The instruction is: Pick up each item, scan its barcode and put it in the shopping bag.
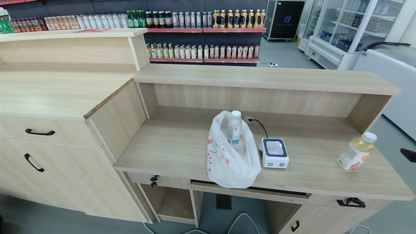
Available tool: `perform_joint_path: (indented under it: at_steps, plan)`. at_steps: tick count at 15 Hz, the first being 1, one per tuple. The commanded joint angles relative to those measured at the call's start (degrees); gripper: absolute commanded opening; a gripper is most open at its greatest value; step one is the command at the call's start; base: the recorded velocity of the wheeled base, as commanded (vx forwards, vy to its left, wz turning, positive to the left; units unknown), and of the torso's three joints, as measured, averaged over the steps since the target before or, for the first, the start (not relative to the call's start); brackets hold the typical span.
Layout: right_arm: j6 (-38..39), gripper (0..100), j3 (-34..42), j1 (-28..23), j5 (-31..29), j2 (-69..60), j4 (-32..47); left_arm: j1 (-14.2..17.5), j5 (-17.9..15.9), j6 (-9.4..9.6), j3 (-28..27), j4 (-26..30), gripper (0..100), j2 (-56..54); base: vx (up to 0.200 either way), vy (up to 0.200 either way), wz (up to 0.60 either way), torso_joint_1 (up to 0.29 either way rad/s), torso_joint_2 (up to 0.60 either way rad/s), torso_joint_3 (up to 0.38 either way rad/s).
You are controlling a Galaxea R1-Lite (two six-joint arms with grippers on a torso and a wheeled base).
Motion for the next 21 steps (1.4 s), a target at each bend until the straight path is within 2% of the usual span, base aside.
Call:
perform_joint_path:
  at_steps: [1, 5, 10, 21]
  plan:
    - [-2.96, 100, -5.79, 1.74, 4.34, 9.92, -0.79, 0.00, 0.02, 0.04, 0.00, 0.00, 0, -0.02, 0.000, 0.000, 0.00, 0.000, 0.00, 0.000]
    - [-5.60, 100, -7.90, 3.14, 7.86, 15.64, -5.97, 0.00, 0.02, 0.04, 0.00, 0.00, 0, -0.02, 0.000, 0.000, 0.00, 0.000, 0.00, 0.000]
    - [-8.68, 100, -7.81, 4.81, 11.64, 19.06, -7.91, 0.00, 0.02, 0.04, 0.00, 0.00, 0, -0.02, 0.000, 0.000, 0.00, 0.000, 0.00, 0.000]
    - [-9.29, 100, -9.92, 9.65, 13.31, 27.68, -16.52, 0.00, 0.02, -0.05, 0.00, 0.00, 0, -0.02, 0.000, 0.000, 0.00, 0.000, 0.00, 0.000]
